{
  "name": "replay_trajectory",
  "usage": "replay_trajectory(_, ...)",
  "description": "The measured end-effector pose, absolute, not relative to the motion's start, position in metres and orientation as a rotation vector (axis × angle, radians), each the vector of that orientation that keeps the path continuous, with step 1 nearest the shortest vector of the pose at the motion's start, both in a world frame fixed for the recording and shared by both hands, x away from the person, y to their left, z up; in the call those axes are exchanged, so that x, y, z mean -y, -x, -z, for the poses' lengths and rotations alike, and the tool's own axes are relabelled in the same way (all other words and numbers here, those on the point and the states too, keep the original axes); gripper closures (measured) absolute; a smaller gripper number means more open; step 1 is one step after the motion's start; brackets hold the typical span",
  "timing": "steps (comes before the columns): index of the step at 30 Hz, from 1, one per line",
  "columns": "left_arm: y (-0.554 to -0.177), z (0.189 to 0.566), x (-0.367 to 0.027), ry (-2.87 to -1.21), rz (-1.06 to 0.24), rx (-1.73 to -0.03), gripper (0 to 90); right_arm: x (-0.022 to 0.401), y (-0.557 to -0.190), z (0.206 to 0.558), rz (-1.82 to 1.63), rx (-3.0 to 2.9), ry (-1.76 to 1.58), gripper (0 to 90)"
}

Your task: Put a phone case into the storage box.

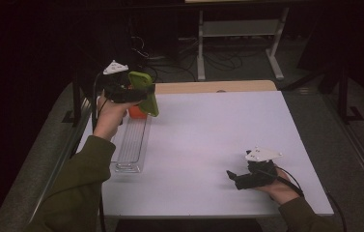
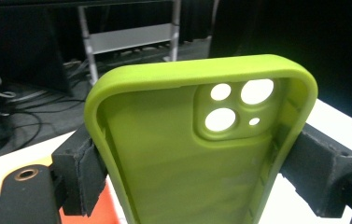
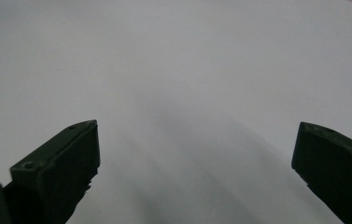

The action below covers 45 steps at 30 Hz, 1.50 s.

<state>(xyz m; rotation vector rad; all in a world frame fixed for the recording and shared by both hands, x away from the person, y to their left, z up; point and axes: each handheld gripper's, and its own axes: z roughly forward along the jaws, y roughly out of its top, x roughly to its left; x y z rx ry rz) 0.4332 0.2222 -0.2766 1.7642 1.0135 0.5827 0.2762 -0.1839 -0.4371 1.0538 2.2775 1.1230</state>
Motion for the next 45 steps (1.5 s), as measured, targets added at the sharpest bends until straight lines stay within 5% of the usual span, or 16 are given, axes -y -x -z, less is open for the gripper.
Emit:
replay_trajectory(17,-0.458,0.299,-0.242,-1.73,-0.765,-1.264,15.8,0.185,-0.276,0.436,-1.122,-2.272,-1.048,0.4)
replay_trajectory(45,-0.485,0.36,-0.236,-1.818,-0.797,-1.439,15.1,0.185,-0.275,0.435,-1.129,-2.267,-1.038,0.4)
